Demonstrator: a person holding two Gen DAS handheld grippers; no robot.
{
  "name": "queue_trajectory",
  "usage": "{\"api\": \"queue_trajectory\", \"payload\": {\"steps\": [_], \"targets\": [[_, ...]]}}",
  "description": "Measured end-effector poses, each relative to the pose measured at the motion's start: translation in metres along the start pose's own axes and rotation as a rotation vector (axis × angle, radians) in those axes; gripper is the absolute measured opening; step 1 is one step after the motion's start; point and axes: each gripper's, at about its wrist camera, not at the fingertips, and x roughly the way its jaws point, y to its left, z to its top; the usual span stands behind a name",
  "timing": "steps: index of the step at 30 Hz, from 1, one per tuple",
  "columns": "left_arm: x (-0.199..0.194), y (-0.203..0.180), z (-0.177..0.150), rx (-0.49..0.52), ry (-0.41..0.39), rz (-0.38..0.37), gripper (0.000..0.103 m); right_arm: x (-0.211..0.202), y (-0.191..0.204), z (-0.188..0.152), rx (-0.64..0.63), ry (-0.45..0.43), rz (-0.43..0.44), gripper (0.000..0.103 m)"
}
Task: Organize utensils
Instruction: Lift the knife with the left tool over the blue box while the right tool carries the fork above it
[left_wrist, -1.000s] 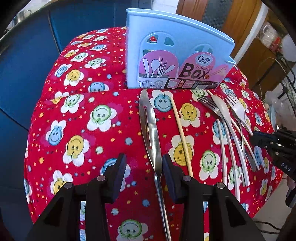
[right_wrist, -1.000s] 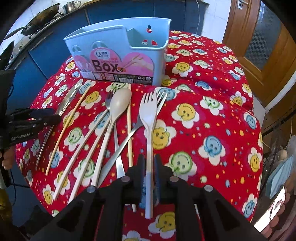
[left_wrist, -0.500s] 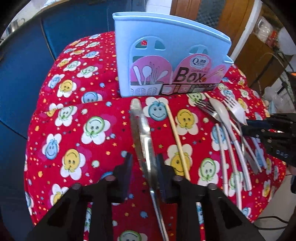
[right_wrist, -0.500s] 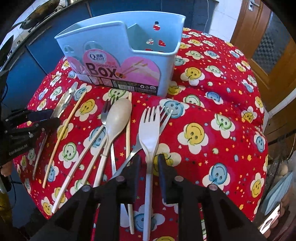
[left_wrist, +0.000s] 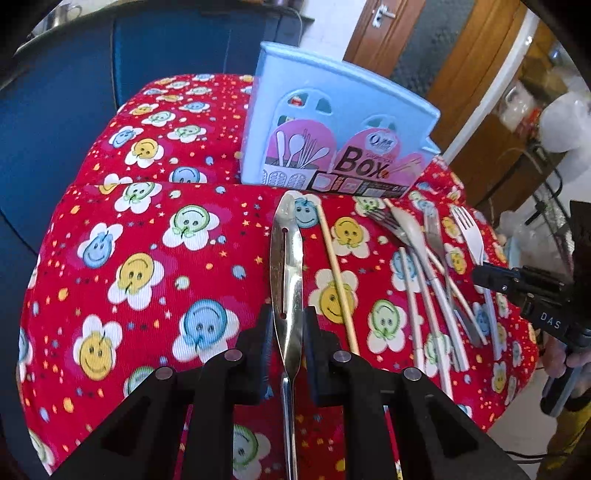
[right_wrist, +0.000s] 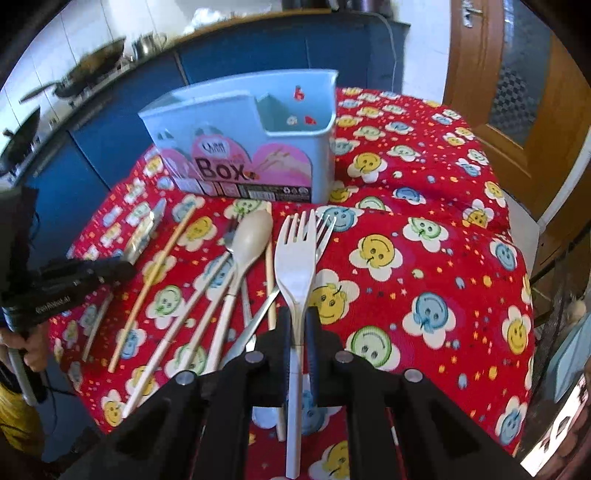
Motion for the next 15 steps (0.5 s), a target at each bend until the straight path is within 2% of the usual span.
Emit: {"api": "queue_trajectory", "payload": {"steps": [9,13,14,15], "targets": [[-0.045,-0.013,-0.015,0.003,-0.189,-0.073,0.015,-0.035,0.010,-0.013,0.035,-0.219,0.044,0.009],[-0.061,-0.020,-0.007,-0.001,-0.259,-0.101,0.015,-0.052,0.016,-0.009,0.035,-0.321,0.055,0.009],[-0.062,-0.020,-0.004,-0.001,-0.270,-0.104,0.013,-0.056,0.017,-0.007,0.037,-0.340,0.059,0.009],[-0.064,-0.021,-0.001,-0.002,-0.290,-0.109,0.006,-0.060,0.018,-0.005,0.038,-0.363,0.063,0.009]]}}
